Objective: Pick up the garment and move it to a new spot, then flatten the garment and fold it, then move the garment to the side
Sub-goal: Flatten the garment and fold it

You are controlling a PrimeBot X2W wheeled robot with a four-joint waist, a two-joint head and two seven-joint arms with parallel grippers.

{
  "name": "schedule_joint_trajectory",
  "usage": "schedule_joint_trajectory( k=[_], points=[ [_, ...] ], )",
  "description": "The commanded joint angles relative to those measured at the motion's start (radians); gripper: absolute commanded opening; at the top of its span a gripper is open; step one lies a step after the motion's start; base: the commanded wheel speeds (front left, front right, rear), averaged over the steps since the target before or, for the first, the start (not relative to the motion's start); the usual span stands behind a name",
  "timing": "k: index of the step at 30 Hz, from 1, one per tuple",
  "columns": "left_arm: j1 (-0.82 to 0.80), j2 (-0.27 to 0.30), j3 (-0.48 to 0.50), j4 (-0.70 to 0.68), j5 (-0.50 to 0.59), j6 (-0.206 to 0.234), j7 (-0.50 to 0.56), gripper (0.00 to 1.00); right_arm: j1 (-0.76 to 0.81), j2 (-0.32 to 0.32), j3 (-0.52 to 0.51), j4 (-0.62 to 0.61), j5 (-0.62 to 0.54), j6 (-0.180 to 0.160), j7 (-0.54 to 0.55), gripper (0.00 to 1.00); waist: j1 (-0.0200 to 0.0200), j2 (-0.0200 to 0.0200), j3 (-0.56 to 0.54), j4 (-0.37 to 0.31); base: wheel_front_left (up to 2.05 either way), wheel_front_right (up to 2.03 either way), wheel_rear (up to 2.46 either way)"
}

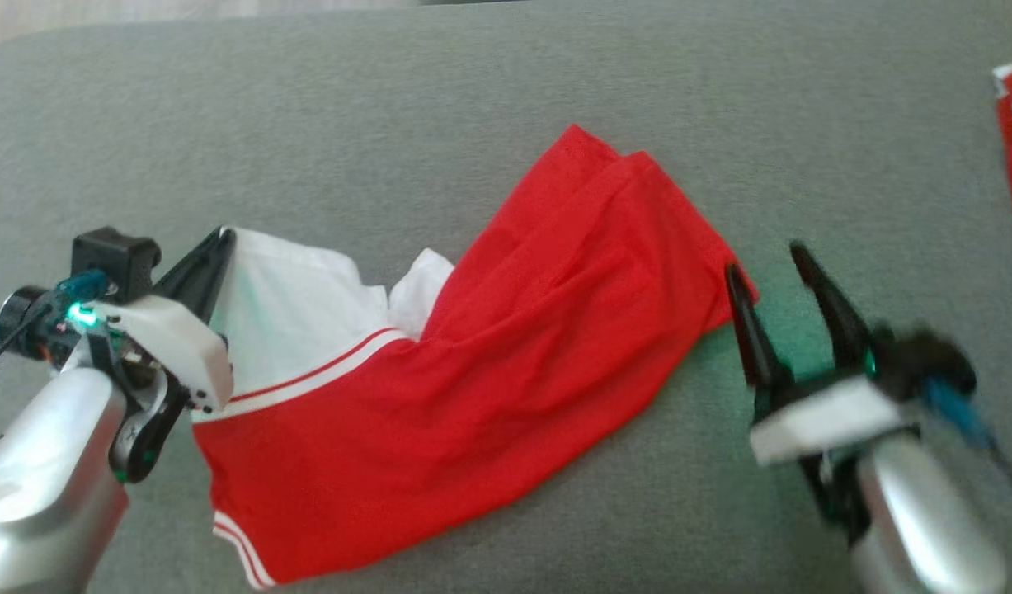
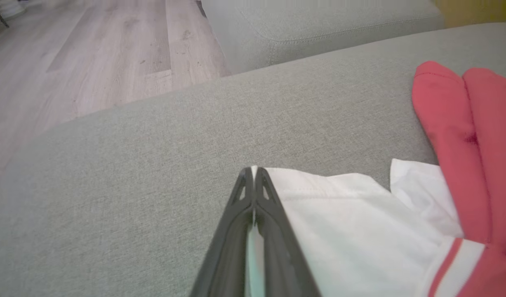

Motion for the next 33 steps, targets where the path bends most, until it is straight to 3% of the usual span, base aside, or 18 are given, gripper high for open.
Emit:
schedule_joint_trajectory(
  k=[1, 7, 11, 15, 21, 30, 31, 32, 33],
  points=[
    [-0.045, 0.050, 0.051, -0.035, 0.010, 0.011, -0.016, 0.00, -0.075, -0.028, 0.033, -0.001, 0.008, -0.001, 0.030, 1.00, 0.0000, 0.0000, 0.003, 0.020, 0.00, 0.00, 0.00],
    [-0.055, 0.039, 0.036, -0.100, 0.025, 0.025, -0.014, 0.00, -0.363, -0.120, 0.152, 0.199, 0.104, -0.001, 0.295, 1.00, 0.0000, 0.0000, 0.021, 0.074, 0.00, 0.00, 0.00],
    [-0.064, 0.026, 0.022, -0.127, 0.032, 0.028, -0.008, 0.00, -0.484, -0.145, 0.196, 0.290, 0.363, -0.001, 0.442, 1.00, 0.0000, 0.0000, 0.033, 0.104, 0.00, 0.00, 0.00],
    [-0.079, 0.015, 0.011, -0.141, 0.036, 0.023, -0.006, 0.00, -0.554, -0.239, 0.264, 0.311, 0.562, -0.001, 0.550, 1.00, 0.0000, 0.0000, 0.051, 0.131, 0.00, 0.00, 0.00],
    [-0.108, -0.001, 0.002, -0.139, 0.041, 0.014, -0.021, 0.00, -0.595, -0.366, 0.377, 0.291, 0.740, -0.001, 0.599, 1.00, 0.0000, 0.0000, 0.078, 0.160, 0.00, 0.00, 0.00],
    [-0.125, -0.015, -0.015, -0.092, 0.038, -0.008, -0.041, 0.00, -0.612, -0.420, 0.474, 0.331, 0.911, -0.001, 0.613, 1.00, 0.0000, 0.0000, 0.085, 0.185, 0.00, 0.00, 0.00],
    [-0.126, -0.015, -0.016, -0.086, 0.037, -0.010, -0.044, 0.00, -0.613, -0.425, 0.484, 0.331, 0.921, -0.001, 0.608, 0.90, 0.0000, 0.0000, 0.084, 0.186, 0.00, 0.00, 0.00],
    [-0.128, -0.015, -0.017, -0.081, 0.037, -0.011, -0.046, 0.00, -0.615, -0.428, 0.493, 0.330, 0.930, -0.001, 0.599, 0.54, 0.0000, 0.0000, 0.083, 0.186, 0.00, 0.00, 0.00],
    [-0.129, -0.016, -0.017, -0.076, 0.036, -0.013, -0.049, 0.00, -0.616, -0.431, 0.501, 0.328, 0.939, -0.001, 0.590, 0.30, 0.0000, 0.0000, 0.083, 0.186, 0.00, 0.00, 0.00]
  ],
)
